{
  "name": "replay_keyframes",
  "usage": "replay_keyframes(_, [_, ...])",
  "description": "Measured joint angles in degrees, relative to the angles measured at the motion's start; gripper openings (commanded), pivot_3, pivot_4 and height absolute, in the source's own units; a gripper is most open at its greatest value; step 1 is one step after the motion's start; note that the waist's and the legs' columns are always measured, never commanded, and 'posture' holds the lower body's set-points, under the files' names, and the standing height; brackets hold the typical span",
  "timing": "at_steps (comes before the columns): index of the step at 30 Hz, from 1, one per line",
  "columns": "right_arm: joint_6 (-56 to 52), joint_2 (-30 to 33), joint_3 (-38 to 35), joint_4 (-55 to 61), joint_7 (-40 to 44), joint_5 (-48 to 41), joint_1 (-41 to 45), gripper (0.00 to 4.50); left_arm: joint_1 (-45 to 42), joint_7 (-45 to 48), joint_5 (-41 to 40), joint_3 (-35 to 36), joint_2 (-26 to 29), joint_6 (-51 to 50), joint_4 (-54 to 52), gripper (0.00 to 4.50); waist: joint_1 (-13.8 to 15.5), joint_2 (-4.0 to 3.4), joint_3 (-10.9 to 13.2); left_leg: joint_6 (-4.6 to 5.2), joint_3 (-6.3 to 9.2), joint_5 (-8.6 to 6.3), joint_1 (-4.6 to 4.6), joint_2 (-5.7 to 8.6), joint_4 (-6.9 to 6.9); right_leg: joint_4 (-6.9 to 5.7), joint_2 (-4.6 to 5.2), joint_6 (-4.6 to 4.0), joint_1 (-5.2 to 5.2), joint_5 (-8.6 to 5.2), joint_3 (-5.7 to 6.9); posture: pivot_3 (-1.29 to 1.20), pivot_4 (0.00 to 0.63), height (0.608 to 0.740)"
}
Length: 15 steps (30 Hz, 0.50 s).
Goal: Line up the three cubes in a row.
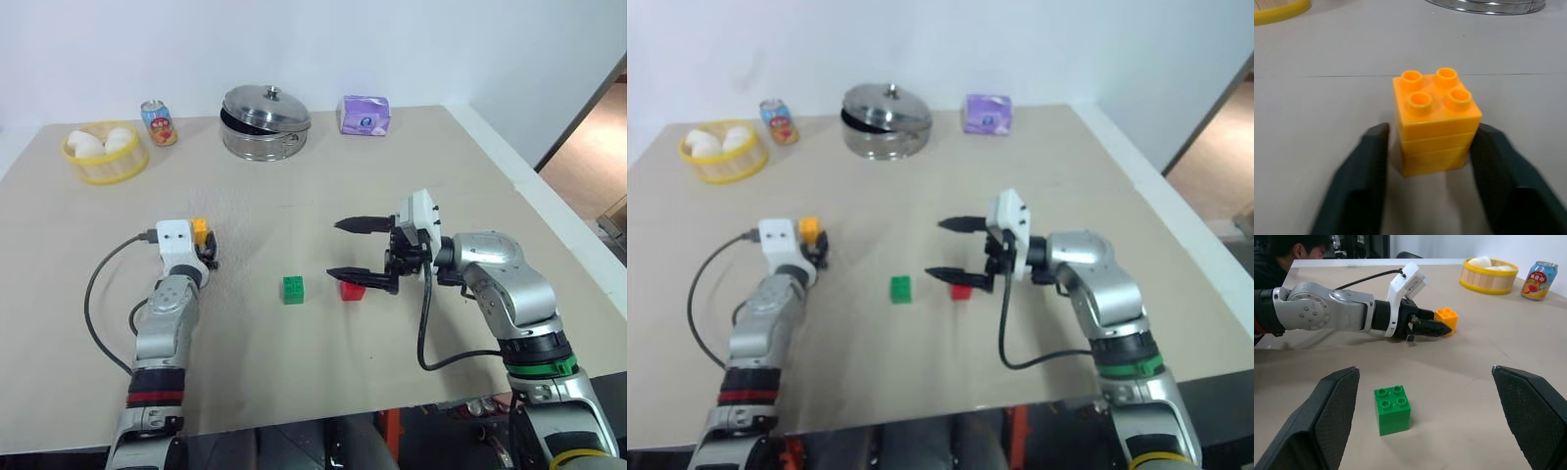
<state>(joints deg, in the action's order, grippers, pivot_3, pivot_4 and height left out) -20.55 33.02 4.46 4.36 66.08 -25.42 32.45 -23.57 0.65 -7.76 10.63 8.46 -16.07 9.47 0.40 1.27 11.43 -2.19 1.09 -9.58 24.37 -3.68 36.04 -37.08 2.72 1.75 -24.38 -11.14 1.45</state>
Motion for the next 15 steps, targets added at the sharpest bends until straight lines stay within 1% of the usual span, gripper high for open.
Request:
replay_keyframes(11, [0.1, 0.1, 0.0, 0.0, 0.0, 0.0, 0.0, 4.50, -1.1, 2.0, -0.1, 0.5, 2.4, 1.3, 2.9, 1.28, 0.0, 0.00, 0.0, 0.00, 0.00, 0.00, 0.00, 0.00, -0.04, 0.00, 0.00, 0.00, -0.02, 0.00, 0.00, 0.00, 0.150, 0.740])
replay_keyframes(14, [0.4, 0.2, 0.0, 0.0, 0.0, 0.0, 0.0, 4.50, -0.8, 6.1, -1.2, 0.3, 4.3, 1.3, 2.0, 1.28, 0.0, 0.01, 0.0, 0.00, -0.01, 0.00, 0.01, 0.00, -0.08, 0.00, 0.00, 0.00, -0.05, 0.00, 0.00, 0.00, 0.150, 0.740])
replay_keyframes(15, [0.5, 0.2, 0.0, 0.0, 0.1, 0.0, 0.0, 4.50, 0.1, 8.9, -2.0, -0.1, 5.4, 1.1, 0.2, 1.28, 0.0, 0.02, 0.0, -0.01, -0.01, 0.00, 0.03, -0.01, -0.11, 0.02, 0.00, -0.02, -0.09, -0.01, 0.00, 0.00, 0.150, 0.740])
